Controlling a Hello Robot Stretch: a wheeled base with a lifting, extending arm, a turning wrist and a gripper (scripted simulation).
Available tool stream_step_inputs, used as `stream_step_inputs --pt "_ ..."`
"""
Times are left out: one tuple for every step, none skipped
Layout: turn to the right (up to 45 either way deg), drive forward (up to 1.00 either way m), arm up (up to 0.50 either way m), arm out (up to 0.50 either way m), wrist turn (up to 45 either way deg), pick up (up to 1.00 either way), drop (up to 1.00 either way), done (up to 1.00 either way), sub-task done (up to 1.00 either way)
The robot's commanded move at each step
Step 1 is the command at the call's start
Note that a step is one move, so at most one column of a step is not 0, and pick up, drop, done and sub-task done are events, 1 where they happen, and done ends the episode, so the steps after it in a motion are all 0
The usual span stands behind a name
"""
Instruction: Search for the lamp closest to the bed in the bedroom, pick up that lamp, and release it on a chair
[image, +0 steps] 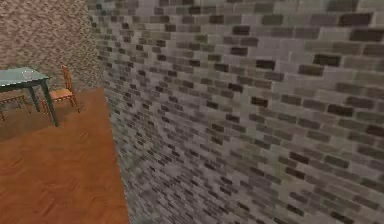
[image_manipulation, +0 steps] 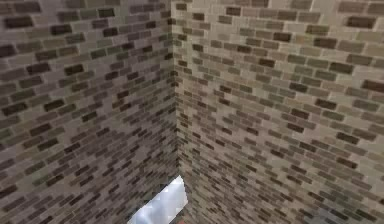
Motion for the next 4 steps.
stream_step_inputs --pt "-21.0 0.00 0.00 0.00 0.0 0.00 0.00 0.00 0.00" --pt "0.0 0.35 0.00 0.00 0.0 0.00 0.00 0.00 0.00" --pt "-30.0 0.00 0.00 0.00 0.0 0.00 0.00 0.00 0.00" --pt "0.0 0.45 0.00 0.00 0.0 0.00 0.00 0.00 0.00"
